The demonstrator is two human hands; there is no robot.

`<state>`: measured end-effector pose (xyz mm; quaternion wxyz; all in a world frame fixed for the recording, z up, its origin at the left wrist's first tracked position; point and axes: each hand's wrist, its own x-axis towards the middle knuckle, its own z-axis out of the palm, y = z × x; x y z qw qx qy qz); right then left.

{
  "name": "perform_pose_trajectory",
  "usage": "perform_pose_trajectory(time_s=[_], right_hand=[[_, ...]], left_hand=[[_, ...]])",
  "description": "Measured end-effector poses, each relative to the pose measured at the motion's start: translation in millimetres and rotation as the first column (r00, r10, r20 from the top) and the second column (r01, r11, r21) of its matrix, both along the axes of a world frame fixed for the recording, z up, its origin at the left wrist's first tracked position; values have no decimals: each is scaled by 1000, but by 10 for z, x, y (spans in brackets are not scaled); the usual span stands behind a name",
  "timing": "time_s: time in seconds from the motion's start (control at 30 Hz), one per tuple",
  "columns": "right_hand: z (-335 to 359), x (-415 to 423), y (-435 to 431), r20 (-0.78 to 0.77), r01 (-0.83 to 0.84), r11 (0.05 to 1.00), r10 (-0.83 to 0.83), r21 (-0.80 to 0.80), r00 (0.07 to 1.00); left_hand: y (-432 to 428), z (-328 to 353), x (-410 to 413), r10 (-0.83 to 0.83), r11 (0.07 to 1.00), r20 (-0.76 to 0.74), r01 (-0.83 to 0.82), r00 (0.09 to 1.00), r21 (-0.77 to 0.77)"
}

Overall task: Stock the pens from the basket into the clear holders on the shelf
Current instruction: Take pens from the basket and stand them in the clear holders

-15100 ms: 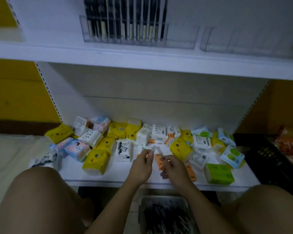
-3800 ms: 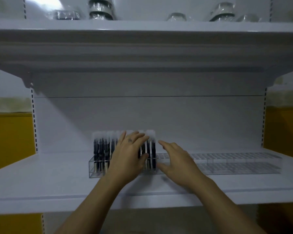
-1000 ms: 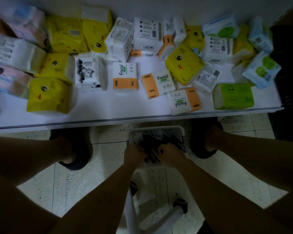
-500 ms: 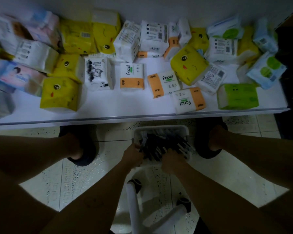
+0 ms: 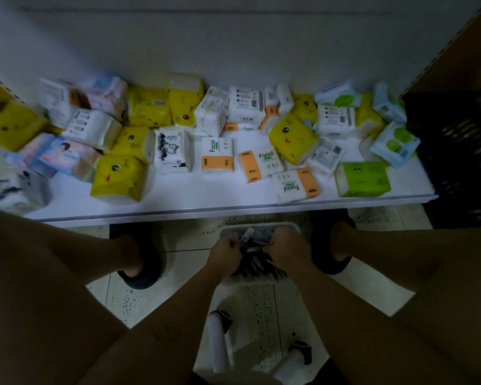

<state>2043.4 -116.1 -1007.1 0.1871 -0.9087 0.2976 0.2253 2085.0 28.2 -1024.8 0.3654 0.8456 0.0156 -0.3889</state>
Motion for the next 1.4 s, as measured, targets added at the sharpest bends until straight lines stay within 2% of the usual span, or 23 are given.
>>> perform_pose_trajectory(time_s=[0.1,0.2,0.27,0.33,0.47,0.57,0.67,0.8,0.9,1.0,1.13,1.27,1.4], right_hand=[[159,-65,-3,64,63,998,-64,9,996],[318,-109,-28,184,249,942,-292,223,938],[462,-150,-37,172,386,792,-513,474,841],[621,-193,-28,54,439,638,-602,632,797],[833,-209,13,-40,460,441,-687,771,726],[989,-152,47,-58,407,371,-676,834,734],[1199,-63,108,32,306,451,-601,838,798],[1525,103,202,205,199,534,-603,822,771],[1754,194,274,371,68,579,-604,812,706],[2071,232,332,544,-88,647,-550,757,633],[2492,246,365,635,-234,639,-519,733,572],[2873,276,314,720,-306,686,-464,660,515],[3296,269,277,828,-355,762,-412,543,381]], left_hand=[[5,133,-49,40,998,20,-39,999,-51],[27,301,-58,93,984,40,-86,995,-155],[54,409,-44,147,963,31,-136,989,-233],[70,515,-1,217,936,20,-202,976,-290],[81,828,116,305,891,80,-255,949,-375],[106,1106,201,336,856,108,-255,936,-449],[135,1334,246,348,830,168,-220,922,-512],[91,1693,316,332,827,282,-134,900,-546],[31,2039,371,363,806,347,-105,865,-582],[-10,2422,407,349,778,438,4,828,-628],[-35,2916,438,370,712,465,76,804,-698],[-27,3323,453,395,686,478,94,785,-722],[-15,3708,416,411,665,595,219,691,-714]])
